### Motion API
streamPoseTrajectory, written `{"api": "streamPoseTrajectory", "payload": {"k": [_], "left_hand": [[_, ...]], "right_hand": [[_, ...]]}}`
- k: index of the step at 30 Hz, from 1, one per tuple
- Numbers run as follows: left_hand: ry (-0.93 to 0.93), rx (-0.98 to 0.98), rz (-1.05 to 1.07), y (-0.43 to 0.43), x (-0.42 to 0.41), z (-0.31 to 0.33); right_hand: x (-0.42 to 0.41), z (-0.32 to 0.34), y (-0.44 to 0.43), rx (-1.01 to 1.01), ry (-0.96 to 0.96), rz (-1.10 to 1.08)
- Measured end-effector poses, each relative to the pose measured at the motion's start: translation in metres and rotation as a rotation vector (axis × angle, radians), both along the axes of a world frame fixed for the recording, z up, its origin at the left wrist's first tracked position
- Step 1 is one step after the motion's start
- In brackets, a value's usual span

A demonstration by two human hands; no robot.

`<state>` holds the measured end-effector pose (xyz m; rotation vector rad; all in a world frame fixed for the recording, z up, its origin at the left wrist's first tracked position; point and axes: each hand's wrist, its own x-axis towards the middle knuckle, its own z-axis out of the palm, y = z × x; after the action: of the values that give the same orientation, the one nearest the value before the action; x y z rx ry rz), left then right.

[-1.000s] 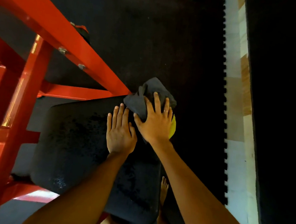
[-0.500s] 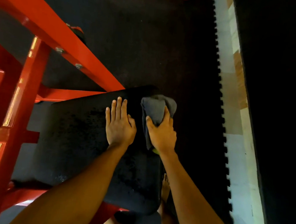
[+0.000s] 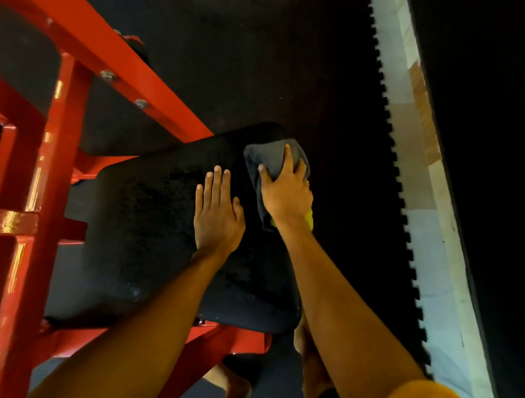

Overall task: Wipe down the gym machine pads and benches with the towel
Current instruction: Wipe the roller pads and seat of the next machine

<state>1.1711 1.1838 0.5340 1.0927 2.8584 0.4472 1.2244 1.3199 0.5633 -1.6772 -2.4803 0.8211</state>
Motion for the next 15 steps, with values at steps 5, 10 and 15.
{"api": "streamPoseTrajectory", "payload": {"k": [5, 10, 15], "left_hand": [[-0.001, 0.006, -0.036, -0.020, 0.011, 0.000], [-0.005, 0.009, -0.077, -0.036, 0.021, 0.000], [-0.002, 0.039, -0.111, -0.055, 0.034, 0.000]], "right_hand": [[0.082, 0.001, -0.076, 0.155, 0.025, 0.116], [0.138, -0.001, -0.137, 0.139, 0.024, 0.077], [0.093, 0.006, -0.095, 0.008, 0.012, -0.124]]}}
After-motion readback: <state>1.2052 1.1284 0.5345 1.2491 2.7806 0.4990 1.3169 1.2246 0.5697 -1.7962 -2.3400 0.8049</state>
